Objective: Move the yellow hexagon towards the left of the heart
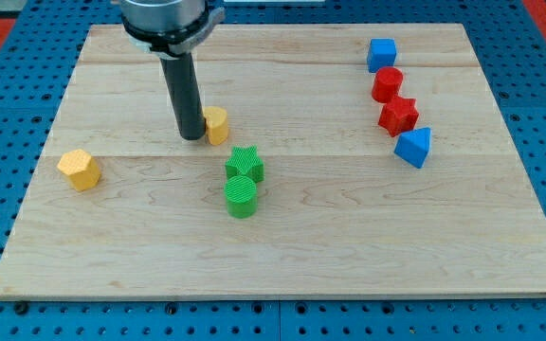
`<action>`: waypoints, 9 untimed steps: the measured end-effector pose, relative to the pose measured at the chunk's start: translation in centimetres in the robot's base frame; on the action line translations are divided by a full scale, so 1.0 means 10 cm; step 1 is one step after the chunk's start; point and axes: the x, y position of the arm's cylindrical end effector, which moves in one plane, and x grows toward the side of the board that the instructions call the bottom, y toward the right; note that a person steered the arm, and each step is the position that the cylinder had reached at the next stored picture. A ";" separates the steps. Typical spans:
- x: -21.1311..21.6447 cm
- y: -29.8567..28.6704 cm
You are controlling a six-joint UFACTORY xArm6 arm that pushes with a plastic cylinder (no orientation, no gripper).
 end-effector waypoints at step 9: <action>0.89 -1.88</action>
